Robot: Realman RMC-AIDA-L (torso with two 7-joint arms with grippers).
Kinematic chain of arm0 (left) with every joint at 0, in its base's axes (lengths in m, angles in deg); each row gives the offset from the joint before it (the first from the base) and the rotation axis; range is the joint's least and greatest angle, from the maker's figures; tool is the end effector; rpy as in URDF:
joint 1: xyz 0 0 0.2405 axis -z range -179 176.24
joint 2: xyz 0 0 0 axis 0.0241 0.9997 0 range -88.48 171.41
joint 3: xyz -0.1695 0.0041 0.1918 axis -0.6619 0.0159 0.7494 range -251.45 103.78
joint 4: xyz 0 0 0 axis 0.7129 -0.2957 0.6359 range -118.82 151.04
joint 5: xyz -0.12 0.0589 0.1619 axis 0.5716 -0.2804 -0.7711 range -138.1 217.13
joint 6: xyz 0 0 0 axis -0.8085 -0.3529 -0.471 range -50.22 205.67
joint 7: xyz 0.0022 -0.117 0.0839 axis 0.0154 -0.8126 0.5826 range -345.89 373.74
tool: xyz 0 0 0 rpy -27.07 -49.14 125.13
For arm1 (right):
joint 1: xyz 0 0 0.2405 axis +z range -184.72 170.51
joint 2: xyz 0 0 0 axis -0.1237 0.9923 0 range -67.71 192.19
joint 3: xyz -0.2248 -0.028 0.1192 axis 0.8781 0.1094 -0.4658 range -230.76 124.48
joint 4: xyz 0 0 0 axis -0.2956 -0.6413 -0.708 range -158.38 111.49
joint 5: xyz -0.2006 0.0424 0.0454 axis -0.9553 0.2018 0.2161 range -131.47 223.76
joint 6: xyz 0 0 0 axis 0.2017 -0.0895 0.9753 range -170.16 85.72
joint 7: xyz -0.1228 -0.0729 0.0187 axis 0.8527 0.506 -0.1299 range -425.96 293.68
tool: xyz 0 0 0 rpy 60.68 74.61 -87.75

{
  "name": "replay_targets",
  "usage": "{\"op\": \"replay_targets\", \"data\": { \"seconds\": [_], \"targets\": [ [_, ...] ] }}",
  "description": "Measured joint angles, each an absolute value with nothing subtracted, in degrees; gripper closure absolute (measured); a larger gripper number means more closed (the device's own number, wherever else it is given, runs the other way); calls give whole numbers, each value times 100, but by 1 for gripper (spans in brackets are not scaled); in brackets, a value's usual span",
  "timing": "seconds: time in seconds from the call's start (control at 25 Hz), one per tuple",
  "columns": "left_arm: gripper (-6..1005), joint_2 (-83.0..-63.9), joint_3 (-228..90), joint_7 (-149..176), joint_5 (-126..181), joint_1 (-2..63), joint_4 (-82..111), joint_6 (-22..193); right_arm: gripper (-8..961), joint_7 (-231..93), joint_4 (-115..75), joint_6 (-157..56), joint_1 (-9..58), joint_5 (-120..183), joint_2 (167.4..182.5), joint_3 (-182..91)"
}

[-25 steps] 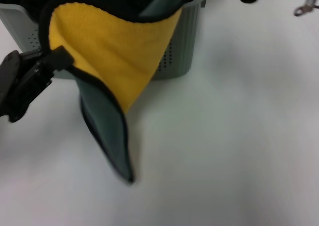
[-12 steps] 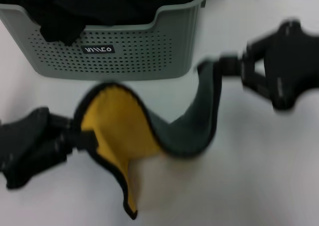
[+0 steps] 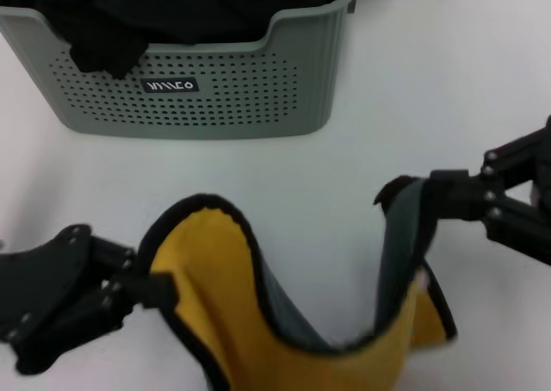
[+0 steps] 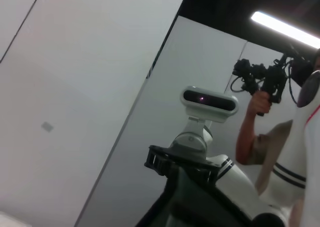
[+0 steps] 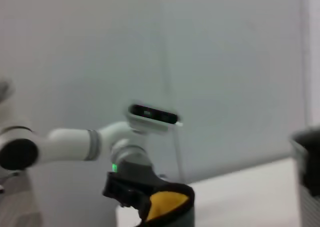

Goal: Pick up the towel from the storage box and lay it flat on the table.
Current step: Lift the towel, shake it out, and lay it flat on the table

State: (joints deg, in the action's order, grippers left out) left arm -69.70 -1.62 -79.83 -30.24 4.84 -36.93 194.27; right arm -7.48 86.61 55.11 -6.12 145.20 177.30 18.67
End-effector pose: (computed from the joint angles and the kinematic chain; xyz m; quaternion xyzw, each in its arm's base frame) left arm -0.2410 0.2005 0.0628 0.8738 0.2006 0.4326 0.0950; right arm 0.1157 0.2097 0.0961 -0.9572 0.0888 0.2718 0.0438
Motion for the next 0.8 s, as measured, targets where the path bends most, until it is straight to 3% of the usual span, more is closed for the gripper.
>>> {"op": "replay_targets", "data": {
  "seconds": [0.28,0.52,0.8],
  "targets": [
    [981,-6999,-1635,-6665,-4998,2045,-594,18579,871,275,5778,4676,352,13781,17746,2172],
    [981,-7163,-1734,-6568,-5420,2181,-671,17113,868,1495,3090,3737,1546,13730,17777,2148],
    [981,-7133,-1811,-6497,-5445,2246,-1022,16069,866,2267,1720,2710,2317,13798,17847,2522]
  ]
}}
